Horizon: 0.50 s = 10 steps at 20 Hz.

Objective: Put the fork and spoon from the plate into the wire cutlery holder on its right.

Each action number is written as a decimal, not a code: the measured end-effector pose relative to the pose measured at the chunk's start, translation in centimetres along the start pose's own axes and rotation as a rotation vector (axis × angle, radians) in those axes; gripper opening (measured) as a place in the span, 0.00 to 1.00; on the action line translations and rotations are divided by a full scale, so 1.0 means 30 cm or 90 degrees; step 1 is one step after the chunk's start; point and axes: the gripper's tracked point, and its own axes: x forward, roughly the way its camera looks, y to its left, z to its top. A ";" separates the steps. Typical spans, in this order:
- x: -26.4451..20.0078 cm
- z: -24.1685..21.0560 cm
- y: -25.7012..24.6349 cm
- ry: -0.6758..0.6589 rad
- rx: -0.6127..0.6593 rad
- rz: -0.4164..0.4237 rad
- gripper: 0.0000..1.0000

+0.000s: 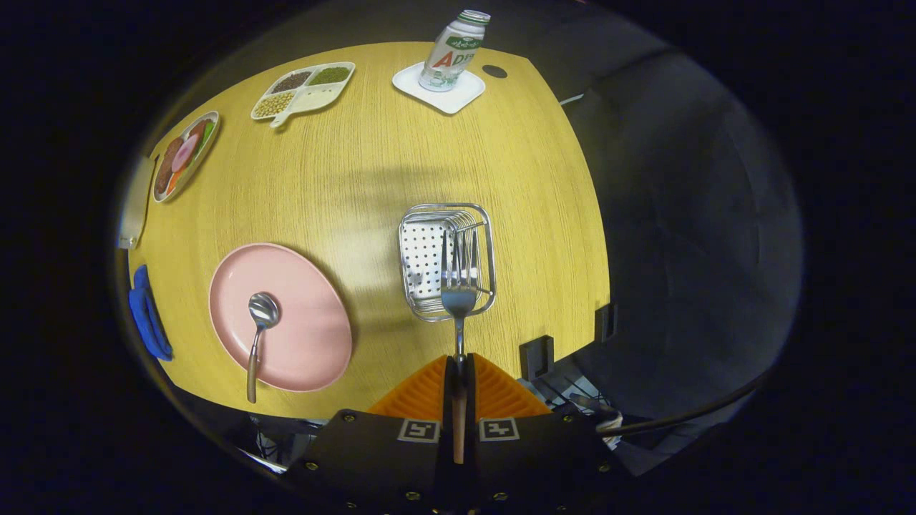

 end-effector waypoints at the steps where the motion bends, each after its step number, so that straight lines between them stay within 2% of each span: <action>1: 0.009 0.001 -0.005 0.007 -0.002 0.003 0.06; 6: 0.045 0.022 -0.005 0.032 -0.016 0.034 0.06; 8: 0.046 0.022 -0.004 0.035 -0.018 0.036 0.11; 9: 0.038 0.021 -0.008 0.034 -0.012 0.034 0.18; 10: 0.034 0.024 0.001 0.031 -0.006 0.039 0.19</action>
